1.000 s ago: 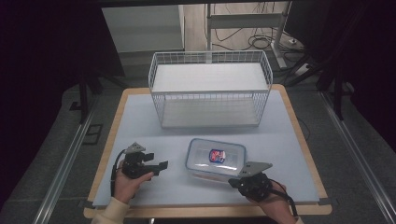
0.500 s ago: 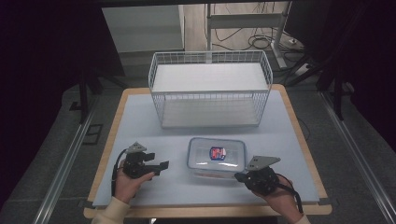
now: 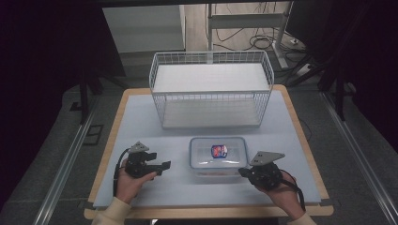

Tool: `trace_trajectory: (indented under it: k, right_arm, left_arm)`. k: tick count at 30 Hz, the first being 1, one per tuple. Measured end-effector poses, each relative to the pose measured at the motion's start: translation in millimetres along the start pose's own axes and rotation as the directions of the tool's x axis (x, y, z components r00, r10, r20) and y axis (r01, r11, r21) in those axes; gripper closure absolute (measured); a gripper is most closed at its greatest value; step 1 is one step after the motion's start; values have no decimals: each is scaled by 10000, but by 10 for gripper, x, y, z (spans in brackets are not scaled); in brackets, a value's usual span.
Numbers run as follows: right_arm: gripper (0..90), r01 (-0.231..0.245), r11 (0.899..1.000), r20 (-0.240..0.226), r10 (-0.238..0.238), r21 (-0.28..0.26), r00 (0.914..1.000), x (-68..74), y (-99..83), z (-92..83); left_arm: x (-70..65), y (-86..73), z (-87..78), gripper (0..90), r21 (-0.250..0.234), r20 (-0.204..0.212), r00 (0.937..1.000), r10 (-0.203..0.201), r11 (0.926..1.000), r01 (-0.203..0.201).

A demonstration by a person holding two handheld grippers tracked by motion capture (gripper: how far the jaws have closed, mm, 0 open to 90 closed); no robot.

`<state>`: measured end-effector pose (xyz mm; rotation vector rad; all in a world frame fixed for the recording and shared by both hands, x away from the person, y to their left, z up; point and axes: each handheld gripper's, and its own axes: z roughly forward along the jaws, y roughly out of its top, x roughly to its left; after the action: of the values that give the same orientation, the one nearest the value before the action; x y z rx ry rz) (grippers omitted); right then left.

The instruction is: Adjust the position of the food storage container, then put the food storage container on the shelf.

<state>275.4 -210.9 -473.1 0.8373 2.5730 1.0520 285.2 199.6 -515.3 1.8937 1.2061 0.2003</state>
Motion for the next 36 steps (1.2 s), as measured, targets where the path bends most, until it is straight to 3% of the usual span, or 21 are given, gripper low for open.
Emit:
trace_trajectory:
  k: [10,14,19,23,29,36]
  right_arm:
    - [898,-165,9997,62,166,-153,9998,-42,-21,-31]
    - [898,-302,9972,41,306,-681,9995,-43,31,-191]
    - [898,-751,9890,362,804,-1278,9961,-164,90,-372]
    - [898,-1249,9825,659,1349,-1379,9887,-325,47,-440]
    - [897,-2089,9705,1131,2225,-1206,9683,-579,-95,-462]
    - [891,-2334,9652,1087,2462,-1182,9631,-655,-145,-449]
  left_arm:
    - [-18,6,-9,222,-38,-6,10000,-35,10000,35]
    - [-16,8,-45,217,-216,82,9997,-250,9994,252]
    - [-15,31,-85,213,-353,104,9988,-482,9982,485]
    - [-21,46,-91,213,-347,72,9988,-481,9982,484]
    - [-25,56,-74,213,-311,58,9986,-525,9981,527]
    - [-39,69,-110,210,-422,58,9982,-593,9973,595]
